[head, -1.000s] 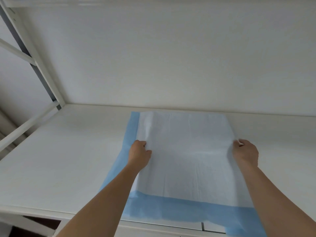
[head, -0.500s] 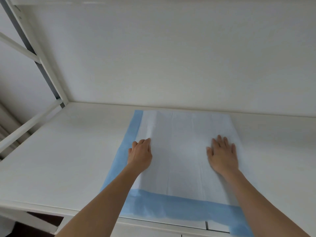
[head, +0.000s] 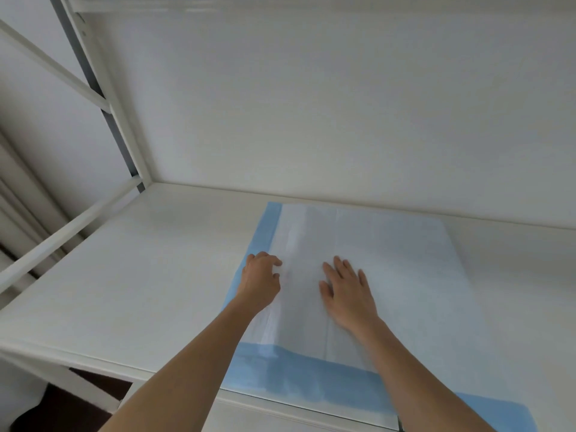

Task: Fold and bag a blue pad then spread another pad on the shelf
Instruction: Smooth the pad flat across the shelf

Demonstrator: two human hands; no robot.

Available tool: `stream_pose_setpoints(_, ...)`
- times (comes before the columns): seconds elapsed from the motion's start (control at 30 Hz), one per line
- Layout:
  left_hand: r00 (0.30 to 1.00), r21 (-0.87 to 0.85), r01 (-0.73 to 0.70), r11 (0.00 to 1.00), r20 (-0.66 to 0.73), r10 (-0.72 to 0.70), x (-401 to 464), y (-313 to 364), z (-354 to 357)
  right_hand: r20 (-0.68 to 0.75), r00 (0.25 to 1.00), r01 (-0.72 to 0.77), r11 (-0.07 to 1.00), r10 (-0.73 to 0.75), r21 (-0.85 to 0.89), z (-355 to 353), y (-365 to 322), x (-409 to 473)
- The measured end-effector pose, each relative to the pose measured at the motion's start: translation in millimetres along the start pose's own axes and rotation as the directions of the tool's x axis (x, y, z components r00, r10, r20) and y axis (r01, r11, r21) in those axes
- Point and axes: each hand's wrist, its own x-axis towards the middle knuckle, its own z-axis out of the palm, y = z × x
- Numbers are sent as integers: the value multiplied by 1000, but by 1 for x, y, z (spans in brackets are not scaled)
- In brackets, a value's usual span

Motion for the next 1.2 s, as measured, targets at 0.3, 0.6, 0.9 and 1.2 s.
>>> stream_pose_setpoints(0.3, 997, -244, 75, 967, 3, -77, 2, 8, -9, 25, 998, 56, 998, -56, 29, 8, -26, 8)
stream_pose_setpoints(0.6, 992, -190, 107, 976, 92, -91, 9, 31, 3, 24, 999, 46, 999, -45, -15, 5, -7, 1)
stream_pose_setpoints(0.9, 982, -203, 188, 961, 53, -181, 14, 38, 13, 3, 999, 52, 998, -52, -48, 12, -4, -1)
stream_pose_setpoints(1.2, 949, -194, 314, 929, 65, -307, 27, 40, 13, 25, 998, 62, 998, -62, 19, 9, -5, 2)
